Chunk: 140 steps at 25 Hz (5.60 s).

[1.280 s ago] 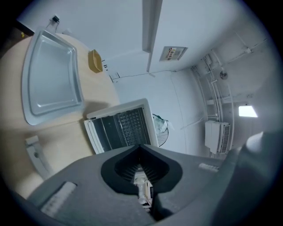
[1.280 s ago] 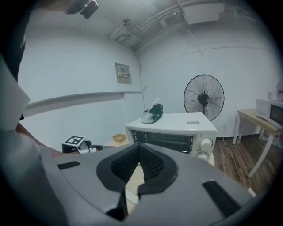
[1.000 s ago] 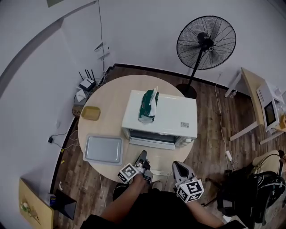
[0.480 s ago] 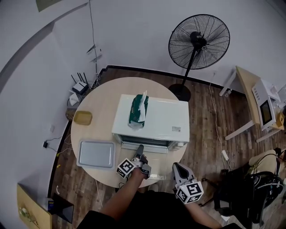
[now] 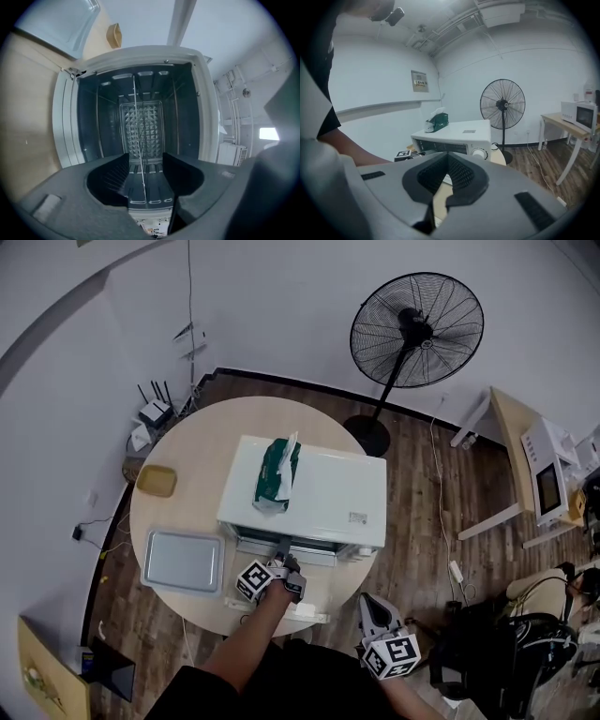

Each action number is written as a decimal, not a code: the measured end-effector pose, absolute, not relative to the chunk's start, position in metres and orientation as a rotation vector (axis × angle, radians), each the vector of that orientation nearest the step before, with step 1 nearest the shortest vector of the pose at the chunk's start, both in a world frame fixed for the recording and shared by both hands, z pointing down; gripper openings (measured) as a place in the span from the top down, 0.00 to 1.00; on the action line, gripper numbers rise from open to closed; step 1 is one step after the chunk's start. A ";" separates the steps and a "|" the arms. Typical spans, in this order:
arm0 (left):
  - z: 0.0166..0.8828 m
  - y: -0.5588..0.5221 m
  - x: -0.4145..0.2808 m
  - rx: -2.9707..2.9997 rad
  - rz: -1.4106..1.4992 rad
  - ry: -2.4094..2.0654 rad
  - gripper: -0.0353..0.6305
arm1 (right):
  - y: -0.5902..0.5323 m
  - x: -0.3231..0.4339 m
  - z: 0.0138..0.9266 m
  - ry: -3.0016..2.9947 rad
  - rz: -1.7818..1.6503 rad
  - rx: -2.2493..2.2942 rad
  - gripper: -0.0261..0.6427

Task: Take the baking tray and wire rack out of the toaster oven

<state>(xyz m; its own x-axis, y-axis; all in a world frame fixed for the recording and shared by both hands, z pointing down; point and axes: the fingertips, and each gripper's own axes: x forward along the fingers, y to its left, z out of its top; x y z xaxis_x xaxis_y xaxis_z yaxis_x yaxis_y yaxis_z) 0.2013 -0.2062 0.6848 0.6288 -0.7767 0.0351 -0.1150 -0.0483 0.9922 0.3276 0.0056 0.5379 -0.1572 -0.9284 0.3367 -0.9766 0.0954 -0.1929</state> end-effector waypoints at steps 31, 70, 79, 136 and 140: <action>0.711 -0.263 0.227 1.457 -0.691 -0.779 0.82 | 0.024 0.353 0.541 -2.103 0.579 2.009 0.96; 0.698 -0.192 0.198 1.474 -0.675 -0.738 0.92 | 0.043 0.329 0.531 -2.217 0.562 1.987 0.96; 0.694 -0.158 0.182 1.456 -0.693 -0.729 0.92 | 0.045 0.315 0.532 -2.271 0.553 1.935 0.96; 0.669 -0.022 0.009 1.457 -0.682 -0.564 0.92 | 0.060 0.087 0.529 -2.311 0.537 1.749 0.96; 0.667 -0.027 -0.033 1.447 -0.741 -0.595 0.92 | 0.052 0.047 0.524 -2.359 0.493 1.667 0.96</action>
<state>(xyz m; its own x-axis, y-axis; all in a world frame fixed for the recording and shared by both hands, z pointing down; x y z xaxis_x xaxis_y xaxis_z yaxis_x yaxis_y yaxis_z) -0.0334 -0.0265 0.6670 0.6506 -0.7557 -0.0754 0.0896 -0.0223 0.9957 0.0469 0.0520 0.5239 -0.3376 -0.8705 0.3582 -0.9411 0.3039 -0.1483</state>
